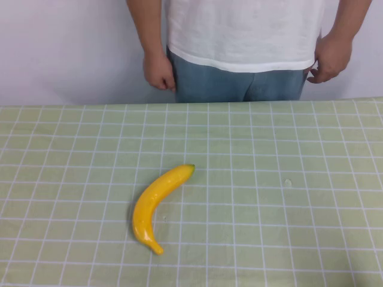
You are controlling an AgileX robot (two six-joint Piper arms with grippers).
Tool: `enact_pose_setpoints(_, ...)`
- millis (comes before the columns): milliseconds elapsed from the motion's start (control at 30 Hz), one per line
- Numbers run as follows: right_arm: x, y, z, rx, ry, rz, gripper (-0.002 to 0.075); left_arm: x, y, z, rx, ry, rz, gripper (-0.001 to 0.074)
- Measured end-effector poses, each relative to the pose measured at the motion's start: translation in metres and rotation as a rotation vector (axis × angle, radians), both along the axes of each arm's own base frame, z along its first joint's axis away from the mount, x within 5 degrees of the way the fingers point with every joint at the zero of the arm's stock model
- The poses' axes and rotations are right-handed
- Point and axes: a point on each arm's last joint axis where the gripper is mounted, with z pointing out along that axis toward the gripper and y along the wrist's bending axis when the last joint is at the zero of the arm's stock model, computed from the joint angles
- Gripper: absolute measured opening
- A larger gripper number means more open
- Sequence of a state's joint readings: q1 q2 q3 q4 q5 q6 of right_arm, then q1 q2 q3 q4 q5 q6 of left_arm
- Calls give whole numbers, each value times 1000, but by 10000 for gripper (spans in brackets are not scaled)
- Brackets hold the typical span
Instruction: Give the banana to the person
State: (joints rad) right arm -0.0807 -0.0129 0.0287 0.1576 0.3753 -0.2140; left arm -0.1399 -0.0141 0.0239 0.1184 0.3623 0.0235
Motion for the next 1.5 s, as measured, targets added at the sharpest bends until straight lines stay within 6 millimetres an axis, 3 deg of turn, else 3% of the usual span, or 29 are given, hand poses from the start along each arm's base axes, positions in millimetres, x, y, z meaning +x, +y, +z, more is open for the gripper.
enact_pose_setpoints(967, 0, 0, 0, 0, 0, 0, -7, 1, 1, 3, 39, -39, -2, 0)
enact_pose_setpoints(1400, 0, 0, 0, -2, 0, 0, -7, 1, -6, 45, -55, -507, -68, 0)
enact_pose_setpoints(1500, 0, 0, 0, -2, 0, 0, -7, -5, -8, 61, -119, -683, -99, 0)
